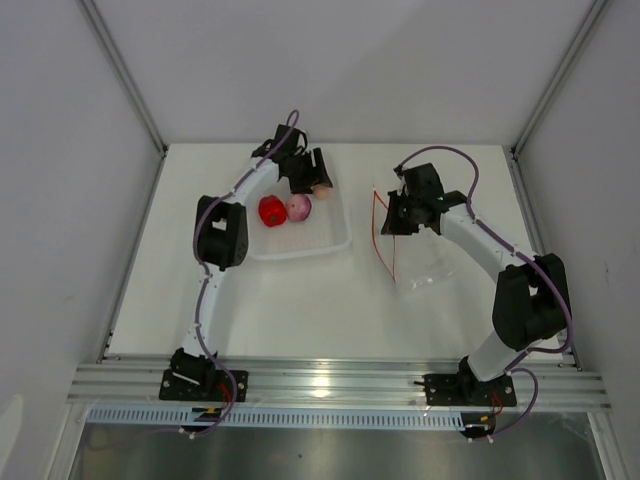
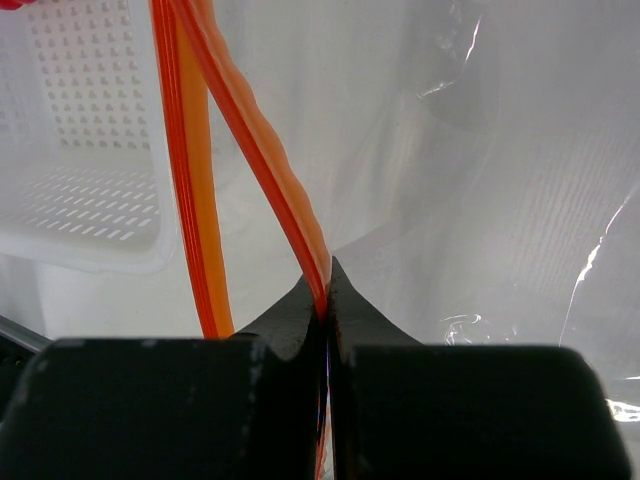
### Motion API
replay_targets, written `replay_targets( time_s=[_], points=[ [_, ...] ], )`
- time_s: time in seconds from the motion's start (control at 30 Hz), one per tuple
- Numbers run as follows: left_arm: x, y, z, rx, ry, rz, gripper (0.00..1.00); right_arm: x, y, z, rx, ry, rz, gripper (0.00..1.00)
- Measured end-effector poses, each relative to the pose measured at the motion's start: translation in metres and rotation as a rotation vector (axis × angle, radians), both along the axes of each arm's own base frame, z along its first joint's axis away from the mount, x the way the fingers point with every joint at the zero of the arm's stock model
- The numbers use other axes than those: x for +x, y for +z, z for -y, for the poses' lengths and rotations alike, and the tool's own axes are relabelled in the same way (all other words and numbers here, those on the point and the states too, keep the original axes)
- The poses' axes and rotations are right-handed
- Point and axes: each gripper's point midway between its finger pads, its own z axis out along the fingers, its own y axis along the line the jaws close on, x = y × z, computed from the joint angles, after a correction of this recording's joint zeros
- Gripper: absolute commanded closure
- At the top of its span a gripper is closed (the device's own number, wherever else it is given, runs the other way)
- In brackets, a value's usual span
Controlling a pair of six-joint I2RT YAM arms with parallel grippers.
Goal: Place the food in the zip-top bag and seal the zipper
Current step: Pick up the fake food from the bin.
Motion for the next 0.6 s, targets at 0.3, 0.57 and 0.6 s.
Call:
replay_targets(
  time_s=[0.3, 0.57, 0.6],
  points=[
    [-0.0009, 0.0015, 0.0063, 0.004, 0.012, 0.000, 0.29, -0.0012, -0.0015, 0.0031, -0.003, -0.006, -0.001, 1.00],
    [0.0027, -0.0009, 0.0020, 0.023, 0.046, 0.001, 0.32, -0.0009, -0.0023, 0.0038, -0.002, -0.008, 0.000, 1.00],
    [0.0029, -0.0014, 0.0012, 0.027, 0.051, -0.002, 0.32, -0.0009, -0.0023, 0.0038, -0.002, -0.008, 0.000, 1.00]
  ],
)
